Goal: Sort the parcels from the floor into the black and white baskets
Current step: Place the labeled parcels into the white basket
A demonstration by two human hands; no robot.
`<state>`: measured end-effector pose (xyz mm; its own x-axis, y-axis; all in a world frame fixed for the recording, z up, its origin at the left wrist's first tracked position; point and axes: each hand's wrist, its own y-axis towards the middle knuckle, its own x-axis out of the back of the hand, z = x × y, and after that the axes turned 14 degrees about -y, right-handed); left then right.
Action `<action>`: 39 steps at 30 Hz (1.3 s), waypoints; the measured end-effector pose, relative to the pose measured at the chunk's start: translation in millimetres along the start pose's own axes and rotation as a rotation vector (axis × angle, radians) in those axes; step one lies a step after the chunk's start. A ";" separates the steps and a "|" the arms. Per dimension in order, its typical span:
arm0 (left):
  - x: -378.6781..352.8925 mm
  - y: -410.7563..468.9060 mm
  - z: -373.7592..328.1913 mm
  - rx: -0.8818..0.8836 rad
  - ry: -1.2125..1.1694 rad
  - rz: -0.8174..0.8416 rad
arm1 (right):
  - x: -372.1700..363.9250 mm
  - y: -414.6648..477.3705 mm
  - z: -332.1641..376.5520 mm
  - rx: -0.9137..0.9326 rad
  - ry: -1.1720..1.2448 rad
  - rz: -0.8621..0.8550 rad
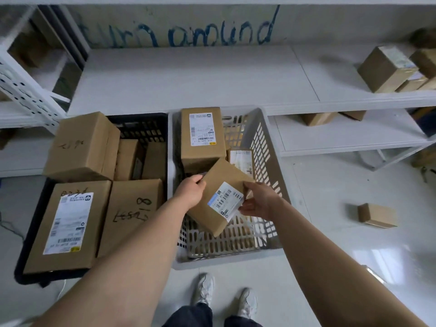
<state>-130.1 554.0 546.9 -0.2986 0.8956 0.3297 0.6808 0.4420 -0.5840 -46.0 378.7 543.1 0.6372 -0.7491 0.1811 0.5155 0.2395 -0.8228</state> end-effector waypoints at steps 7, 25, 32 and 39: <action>10.2 8.5 5.5 -0.047 0.070 -0.068 | -15.6 6.3 4.8 -0.007 0.047 -0.004; -62.8 -49.0 -93.2 -0.353 -0.114 -0.063 | 60.1 -77.3 -19.0 0.263 0.397 -0.396; -174.3 -82.2 -131.0 -0.370 -0.166 0.150 | 153.7 -109.3 -98.5 0.190 0.571 -0.563; -326.1 -126.3 -152.4 -0.362 -0.163 0.326 | 267.5 -143.4 -199.7 0.126 0.729 -0.656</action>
<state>-16.8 198.5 626.2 -0.1135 0.9929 0.0363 0.9351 0.1191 -0.3337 -63.9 20.7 602.0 -0.2831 -0.9439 0.1697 0.7248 -0.3265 -0.6067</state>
